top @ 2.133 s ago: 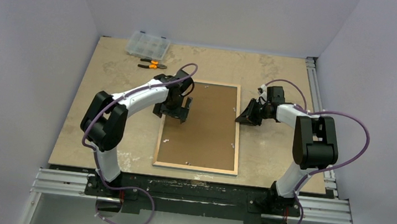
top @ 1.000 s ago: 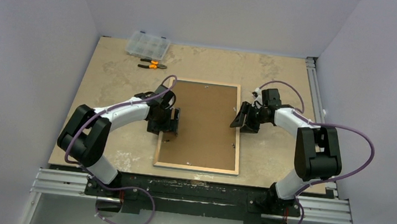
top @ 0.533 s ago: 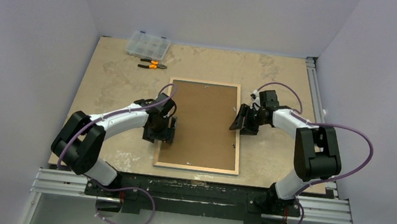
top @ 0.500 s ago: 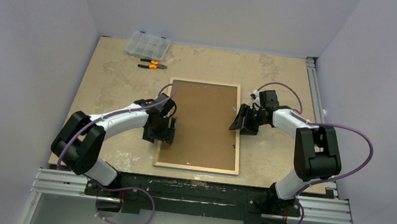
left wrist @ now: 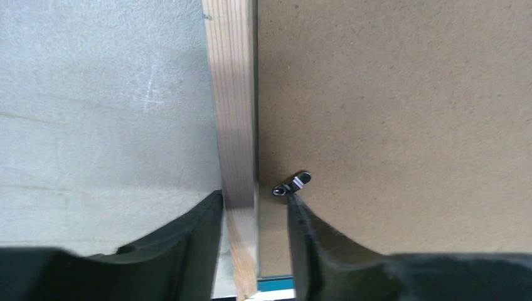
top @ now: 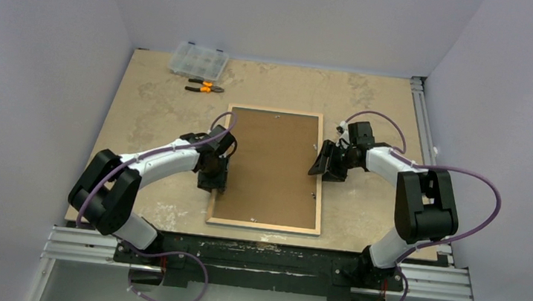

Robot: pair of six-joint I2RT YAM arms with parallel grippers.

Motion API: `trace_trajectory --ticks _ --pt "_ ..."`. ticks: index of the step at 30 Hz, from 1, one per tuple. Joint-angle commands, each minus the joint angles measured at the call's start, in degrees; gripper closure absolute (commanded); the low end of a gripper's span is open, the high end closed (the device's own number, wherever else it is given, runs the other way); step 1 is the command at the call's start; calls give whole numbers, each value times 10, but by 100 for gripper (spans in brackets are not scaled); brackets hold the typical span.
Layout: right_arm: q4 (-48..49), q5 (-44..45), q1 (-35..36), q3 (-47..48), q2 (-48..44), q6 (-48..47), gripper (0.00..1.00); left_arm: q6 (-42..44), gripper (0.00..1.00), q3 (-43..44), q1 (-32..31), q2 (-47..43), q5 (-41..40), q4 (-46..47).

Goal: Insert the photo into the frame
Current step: Install the photo frame at the center of the board.

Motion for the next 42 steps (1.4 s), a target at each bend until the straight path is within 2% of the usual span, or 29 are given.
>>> trace_trajectory --ticks 1,5,10,11,15,18,20,25,27,30,33,36,39,41,42 --pt "15 -13 14 -11 2 -1 48 2 47 2 -4 28 -31 32" --pt "15 -15 15 -10 4 -2 48 2 37 2 -4 29 -37 33" --pt "16 -15 15 -10 6 -3 48 3 38 6 -4 39 -42 32" --pt "16 -15 15 -10 6 -4 48 3 42 5 -4 39 -44 32" --pt "18 -18 16 -11 10 -3 48 -1 69 4 -5 39 -52 29" --pt "19 -19 16 -12 10 -4 48 -3 84 4 -4 37 -59 27" --pt "20 -19 17 -13 11 -4 48 -4 89 3 -4 38 -57 30" --pt "17 -16 19 -12 10 -7 48 -6 93 -2 -4 34 -30 49" --pt "16 -12 19 -13 7 -8 48 -9 89 -4 -4 30 -15 58" --pt "14 -9 20 -13 6 -11 48 -11 56 -2 -3 22 0 67" --pt "13 -9 20 -13 6 -12 48 -16 36 5 -3 18 0 64" --pt "11 -7 22 -13 6 -13 48 -21 32 13 -3 16 -16 52" --pt "8 8 25 -13 6 -15 51 -31 36 16 2 13 -38 37" --pt "-3 32 33 -9 4 -19 52 -34 37 15 5 12 -41 34" --pt "-25 81 54 0 -1 -27 52 -36 37 7 11 9 -35 39"
